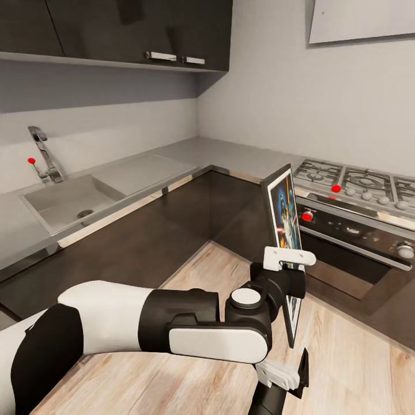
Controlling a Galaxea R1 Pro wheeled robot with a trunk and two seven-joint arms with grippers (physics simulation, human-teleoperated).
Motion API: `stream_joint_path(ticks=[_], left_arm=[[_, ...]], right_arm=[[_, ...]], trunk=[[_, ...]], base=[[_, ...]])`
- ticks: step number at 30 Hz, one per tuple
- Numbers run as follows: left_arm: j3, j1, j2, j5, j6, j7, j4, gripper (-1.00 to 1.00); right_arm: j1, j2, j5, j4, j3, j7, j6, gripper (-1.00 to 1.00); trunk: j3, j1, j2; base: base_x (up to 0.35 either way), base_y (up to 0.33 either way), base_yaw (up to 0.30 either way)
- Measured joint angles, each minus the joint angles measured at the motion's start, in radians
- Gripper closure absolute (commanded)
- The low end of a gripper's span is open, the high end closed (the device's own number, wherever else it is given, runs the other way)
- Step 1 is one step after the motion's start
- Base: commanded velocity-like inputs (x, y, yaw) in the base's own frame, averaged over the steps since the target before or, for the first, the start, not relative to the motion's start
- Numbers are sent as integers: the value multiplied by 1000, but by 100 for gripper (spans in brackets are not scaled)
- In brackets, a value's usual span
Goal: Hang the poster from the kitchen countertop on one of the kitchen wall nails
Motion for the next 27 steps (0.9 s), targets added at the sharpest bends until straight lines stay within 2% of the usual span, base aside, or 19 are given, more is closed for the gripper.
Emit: stream_joint_path(ticks=[9,17,27], left_arm=[[-2,0,0,-2,0,0,0,100],[-26,0,0,-5,1,0,1,100],[-27,0,0,-6,1,0,2,100]], right_arm=[[0,-1,-4,-1,-1,4,5,-100],[0,0,-4,-22,0,3,9,-100],[0,0,-6,-56,1,17,79,-100]], trunk=[[0,0,0],[0,0,0],[0,0,0]], base=[[0,0,0],[0,0,0],[0,0,0]])
